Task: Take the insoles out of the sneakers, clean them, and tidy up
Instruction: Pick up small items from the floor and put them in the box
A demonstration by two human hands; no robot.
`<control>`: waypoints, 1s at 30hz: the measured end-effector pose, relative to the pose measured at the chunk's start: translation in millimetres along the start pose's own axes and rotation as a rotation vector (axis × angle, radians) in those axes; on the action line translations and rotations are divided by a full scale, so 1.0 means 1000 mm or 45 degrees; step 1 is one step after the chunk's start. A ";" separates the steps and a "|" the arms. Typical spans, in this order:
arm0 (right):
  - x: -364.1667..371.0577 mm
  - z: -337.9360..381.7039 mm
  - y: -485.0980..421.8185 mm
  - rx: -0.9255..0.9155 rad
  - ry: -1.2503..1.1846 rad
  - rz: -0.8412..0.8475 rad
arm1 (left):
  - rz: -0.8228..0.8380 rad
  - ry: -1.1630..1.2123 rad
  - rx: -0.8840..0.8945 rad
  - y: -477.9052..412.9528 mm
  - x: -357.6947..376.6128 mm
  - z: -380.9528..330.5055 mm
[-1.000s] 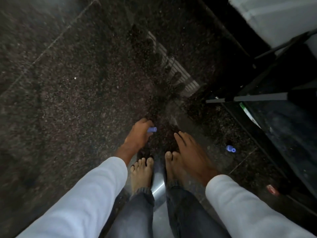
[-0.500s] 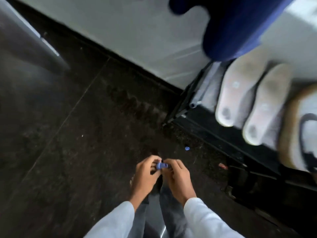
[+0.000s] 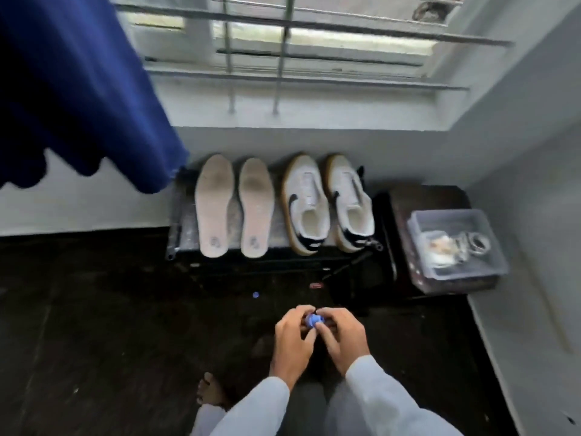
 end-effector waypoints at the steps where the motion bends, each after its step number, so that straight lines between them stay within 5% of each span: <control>1: -0.022 -0.008 -0.010 0.005 0.000 -0.041 | 0.003 0.014 0.011 -0.012 0.019 -0.012; 8: -0.163 -0.079 -0.103 0.073 -0.008 -0.236 | 0.070 0.014 0.077 -0.101 0.145 -0.085; 15: -0.267 -0.137 -0.205 0.271 0.018 -0.405 | 0.243 -0.361 0.266 -0.183 0.228 -0.138; 22: -0.305 -0.185 -0.284 0.555 0.068 -0.452 | 0.463 -0.574 0.349 -0.242 0.278 -0.151; 30: -0.295 -0.218 -0.328 0.628 0.132 -0.352 | 0.659 -0.984 0.471 -0.273 0.320 -0.109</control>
Point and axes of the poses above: each hand's wrist, its own y-axis away from the middle knuckle, its own x-axis out of the palm, z = x × y, the point moved 3 cm from there along -y, towards the middle knuckle, and after that the axes turned 14 degrees about x, right-handed, at the moved point
